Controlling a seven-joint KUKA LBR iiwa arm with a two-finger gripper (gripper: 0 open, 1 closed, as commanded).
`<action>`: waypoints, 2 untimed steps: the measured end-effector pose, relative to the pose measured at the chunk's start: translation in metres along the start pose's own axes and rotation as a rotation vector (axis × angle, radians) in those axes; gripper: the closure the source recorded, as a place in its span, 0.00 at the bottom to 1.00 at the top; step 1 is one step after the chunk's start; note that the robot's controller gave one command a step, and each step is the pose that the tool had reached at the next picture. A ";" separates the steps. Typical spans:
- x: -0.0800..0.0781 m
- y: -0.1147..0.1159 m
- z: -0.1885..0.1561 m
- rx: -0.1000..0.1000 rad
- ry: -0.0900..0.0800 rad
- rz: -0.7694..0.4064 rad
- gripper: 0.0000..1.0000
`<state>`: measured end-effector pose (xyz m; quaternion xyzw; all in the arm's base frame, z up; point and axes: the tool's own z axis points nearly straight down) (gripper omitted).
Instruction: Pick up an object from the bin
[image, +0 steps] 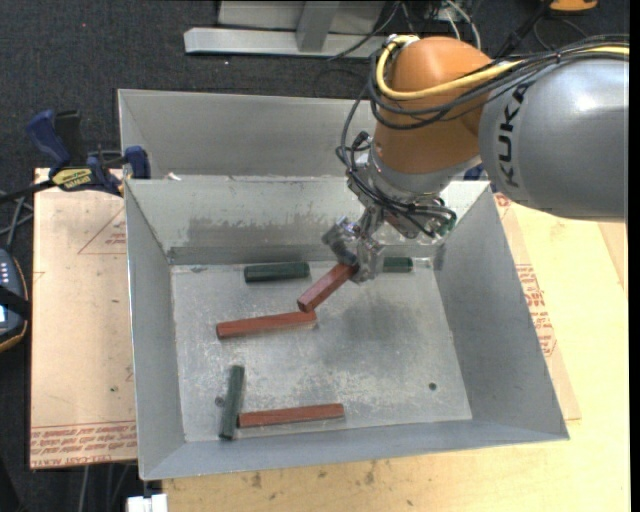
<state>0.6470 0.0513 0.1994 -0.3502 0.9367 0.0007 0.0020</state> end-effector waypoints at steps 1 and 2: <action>0.006 0.004 0.004 0.000 0.001 -0.198 1.00; 0.015 0.007 -0.036 -0.007 0.006 -0.374 1.00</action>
Offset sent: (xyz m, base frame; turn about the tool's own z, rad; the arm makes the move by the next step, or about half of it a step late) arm -0.0298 -0.0119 0.1708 -0.4244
